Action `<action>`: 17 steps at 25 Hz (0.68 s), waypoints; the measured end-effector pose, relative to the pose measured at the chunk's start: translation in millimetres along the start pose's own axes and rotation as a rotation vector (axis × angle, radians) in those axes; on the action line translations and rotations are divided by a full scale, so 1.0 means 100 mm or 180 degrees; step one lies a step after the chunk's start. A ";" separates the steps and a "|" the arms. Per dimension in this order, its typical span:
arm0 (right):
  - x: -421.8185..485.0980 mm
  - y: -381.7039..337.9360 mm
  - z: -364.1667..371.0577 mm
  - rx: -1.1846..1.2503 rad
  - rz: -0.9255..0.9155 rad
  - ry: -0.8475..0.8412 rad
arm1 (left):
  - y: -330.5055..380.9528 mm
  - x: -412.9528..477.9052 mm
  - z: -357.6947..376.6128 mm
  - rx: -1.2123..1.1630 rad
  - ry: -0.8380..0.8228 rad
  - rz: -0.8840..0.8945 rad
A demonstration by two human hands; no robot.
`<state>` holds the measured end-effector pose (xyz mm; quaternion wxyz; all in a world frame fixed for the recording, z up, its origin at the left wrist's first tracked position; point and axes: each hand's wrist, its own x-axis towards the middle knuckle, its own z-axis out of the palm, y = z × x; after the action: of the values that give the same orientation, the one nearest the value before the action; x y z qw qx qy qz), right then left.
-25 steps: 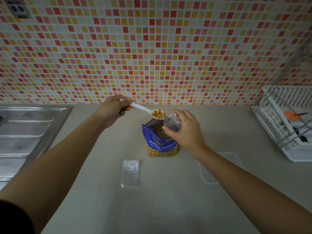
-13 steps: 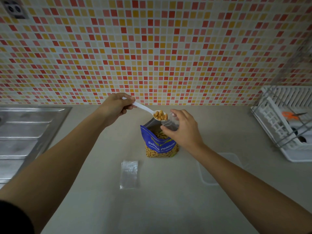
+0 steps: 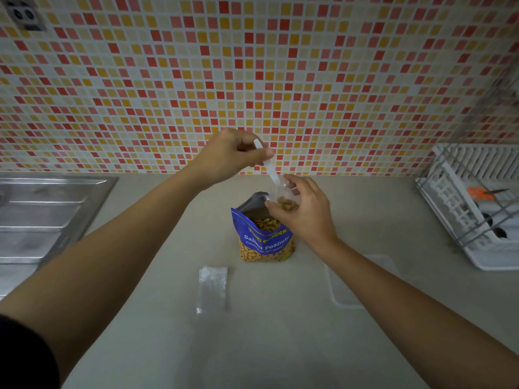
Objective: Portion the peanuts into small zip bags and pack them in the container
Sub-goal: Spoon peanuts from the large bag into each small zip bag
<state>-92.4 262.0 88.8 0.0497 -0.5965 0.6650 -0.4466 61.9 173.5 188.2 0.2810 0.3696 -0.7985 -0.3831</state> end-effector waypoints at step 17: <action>0.13 -0.01 -0.16 0.1277 0.1291 0.0034 | -0.73 -0.11 0.31 0.0894 -0.0207 -0.0721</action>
<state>-105.0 259.6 105.0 0.2516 -0.4271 0.6693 -0.5534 73.4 163.1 109.6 0.1558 0.4802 -0.8061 -0.3088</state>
